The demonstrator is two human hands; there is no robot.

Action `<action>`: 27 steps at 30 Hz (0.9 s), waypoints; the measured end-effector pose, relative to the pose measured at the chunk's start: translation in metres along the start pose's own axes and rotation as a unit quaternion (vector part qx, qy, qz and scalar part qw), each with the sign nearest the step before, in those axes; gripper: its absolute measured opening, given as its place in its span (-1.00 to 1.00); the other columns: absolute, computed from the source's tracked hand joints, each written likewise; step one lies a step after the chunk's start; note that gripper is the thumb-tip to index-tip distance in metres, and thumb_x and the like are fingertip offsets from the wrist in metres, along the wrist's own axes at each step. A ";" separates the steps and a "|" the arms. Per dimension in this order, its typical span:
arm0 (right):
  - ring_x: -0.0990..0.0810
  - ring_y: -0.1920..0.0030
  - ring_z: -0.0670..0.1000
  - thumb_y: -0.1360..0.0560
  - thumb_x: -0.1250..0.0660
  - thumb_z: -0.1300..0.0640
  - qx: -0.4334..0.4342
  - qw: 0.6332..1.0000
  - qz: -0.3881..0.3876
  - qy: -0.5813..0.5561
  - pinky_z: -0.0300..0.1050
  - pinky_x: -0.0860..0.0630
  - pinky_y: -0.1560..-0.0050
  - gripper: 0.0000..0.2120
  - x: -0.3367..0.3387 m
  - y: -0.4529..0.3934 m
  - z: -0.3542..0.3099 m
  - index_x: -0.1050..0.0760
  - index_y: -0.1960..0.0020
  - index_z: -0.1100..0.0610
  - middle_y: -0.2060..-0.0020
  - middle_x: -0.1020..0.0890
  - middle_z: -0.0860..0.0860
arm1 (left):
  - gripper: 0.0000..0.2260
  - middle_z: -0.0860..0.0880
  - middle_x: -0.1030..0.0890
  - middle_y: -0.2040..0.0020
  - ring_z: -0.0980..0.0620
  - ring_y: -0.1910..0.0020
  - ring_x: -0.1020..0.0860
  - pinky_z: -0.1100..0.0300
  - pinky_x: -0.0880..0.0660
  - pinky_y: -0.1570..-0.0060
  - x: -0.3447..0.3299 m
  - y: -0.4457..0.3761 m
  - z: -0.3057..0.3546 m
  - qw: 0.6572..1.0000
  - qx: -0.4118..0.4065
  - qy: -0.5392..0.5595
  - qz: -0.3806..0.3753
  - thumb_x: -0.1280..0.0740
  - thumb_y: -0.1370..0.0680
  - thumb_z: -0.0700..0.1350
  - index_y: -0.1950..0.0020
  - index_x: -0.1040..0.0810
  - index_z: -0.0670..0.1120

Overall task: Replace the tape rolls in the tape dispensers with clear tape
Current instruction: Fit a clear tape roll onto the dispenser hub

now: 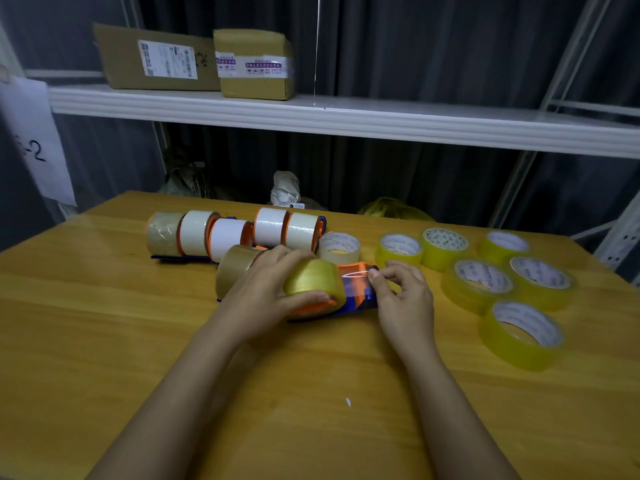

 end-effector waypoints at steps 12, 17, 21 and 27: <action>-0.59 0.21 0.08 -0.57 -0.30 0.06 -0.025 0.999 -0.038 -0.022 -0.02 -0.51 0.21 -0.82 -0.002 0.001 0.000 -0.49 0.20 0.07 0.27 -0.63 0.00 | -0.39 0.23 -0.34 -0.14 0.24 -0.16 -0.30 0.37 -0.29 0.00 0.001 0.004 0.000 1.000 -0.019 -0.009 0.005 -0.26 -0.32 0.34 -0.33 -0.38 0.14; -0.52 0.23 -0.13 -0.60 -0.27 0.11 -0.033 0.999 -0.020 -0.021 -0.35 -0.42 0.32 -0.82 0.006 -0.003 0.005 -0.44 0.19 0.09 0.27 -0.56 -0.07 | -0.44 0.25 -0.34 -0.21 0.37 -0.17 -0.31 0.43 -0.32 -0.02 0.005 0.008 -0.003 0.999 -0.002 0.050 -0.007 -0.30 -0.35 0.29 -0.31 -0.35 0.17; -0.55 0.18 -0.04 -0.60 -0.26 0.08 -0.045 0.998 -0.023 -0.026 -0.07 -0.49 0.20 -0.80 0.002 -0.003 0.006 -0.43 0.19 0.07 0.25 -0.57 -0.03 | -0.55 0.31 -0.34 -0.13 0.38 -0.07 -0.37 0.43 -0.37 0.18 0.006 0.012 -0.001 0.998 0.024 0.053 -0.030 -0.30 -0.45 0.20 -0.29 -0.28 0.17; -0.54 0.19 0.06 -0.59 -0.26 0.08 -0.044 0.998 -0.015 -0.046 -0.08 -0.44 0.25 -0.80 0.004 -0.003 0.005 -0.40 0.21 0.07 0.25 -0.56 0.06 | -0.66 0.13 -0.41 -0.17 0.16 0.10 -0.46 0.30 -0.37 0.24 0.011 0.014 -0.005 0.996 0.046 0.055 -0.048 -0.24 -0.55 0.10 -0.28 -0.24 0.16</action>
Point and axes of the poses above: each hand's wrist, its own y-axis away from the middle knuckle, its own x-axis out of the back of the hand, z = x × y, the point moved 4 cm from there along -y, towards the middle knuckle
